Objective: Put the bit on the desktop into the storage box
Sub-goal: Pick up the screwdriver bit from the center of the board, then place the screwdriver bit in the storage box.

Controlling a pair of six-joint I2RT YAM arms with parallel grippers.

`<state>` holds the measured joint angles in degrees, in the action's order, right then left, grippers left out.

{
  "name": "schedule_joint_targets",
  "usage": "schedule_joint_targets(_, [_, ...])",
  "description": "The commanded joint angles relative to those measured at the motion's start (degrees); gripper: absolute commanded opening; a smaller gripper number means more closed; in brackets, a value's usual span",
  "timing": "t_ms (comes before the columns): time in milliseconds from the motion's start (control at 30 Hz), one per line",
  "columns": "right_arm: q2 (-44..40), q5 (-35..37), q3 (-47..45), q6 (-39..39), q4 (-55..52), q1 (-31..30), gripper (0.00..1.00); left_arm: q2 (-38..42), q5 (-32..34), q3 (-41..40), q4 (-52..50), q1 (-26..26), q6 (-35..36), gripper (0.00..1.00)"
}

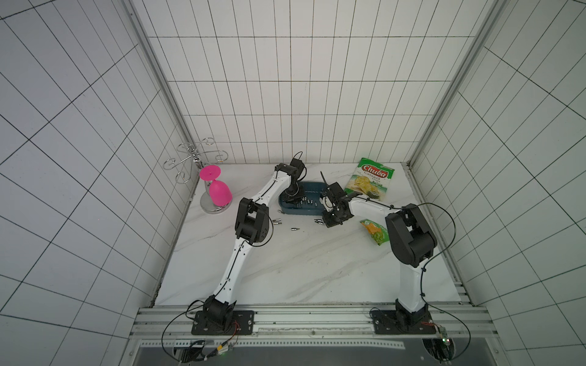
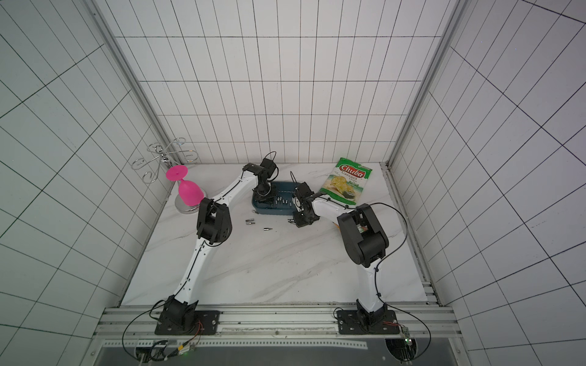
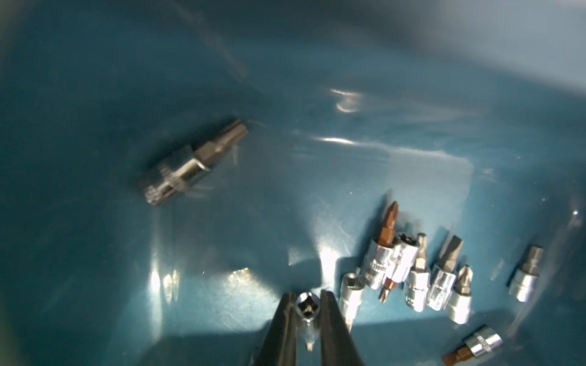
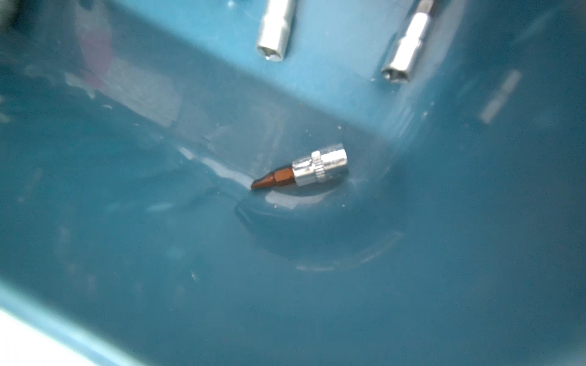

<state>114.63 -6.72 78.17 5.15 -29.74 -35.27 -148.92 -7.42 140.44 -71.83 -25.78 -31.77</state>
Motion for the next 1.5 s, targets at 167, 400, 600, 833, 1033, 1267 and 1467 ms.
schedule_joint_targets(167, [-5.4, 1.5, -3.5, 1.4, -5.6, -0.6, 0.00, 3.4, -1.2, 1.4, 0.2, -0.2, -0.3, 0.35])
schedule_joint_targets(400, [-13.3, 4.1, -3.5, 2.3, -9.7, -0.6, 0.00, 10.4, -1.5, 1.4, 0.8, 0.1, -1.5, 0.37])
schedule_joint_targets(600, [-15.5, 6.4, 2.4, 1.5, -15.3, -0.2, 0.00, 19.0, 0.1, -3.8, -0.2, 2.0, -1.0, 0.39])
schedule_joint_targets(833, [-8.7, 6.0, 16.6, -1.5, -20.1, 0.2, 0.00, 30.4, 1.6, -21.5, 0.1, 6.1, -0.4, 0.40])
schedule_joint_targets(1033, [2.5, 4.7, 30.2, -3.8, -23.4, 0.4, 0.00, 37.5, 3.2, -36.3, 4.3, 8.0, -0.1, 0.40])
schedule_joint_targets(1267, [14.4, 3.7, 43.3, -5.4, -26.5, 0.8, 0.00, 39.7, 4.4, -46.3, 7.0, 8.9, -0.2, 0.41])
schedule_joint_targets(1467, [21.7, 3.4, 50.3, -5.9, -28.3, 1.5, 0.00, 37.3, 4.1, -49.0, 8.1, 8.9, -0.3, 0.41])
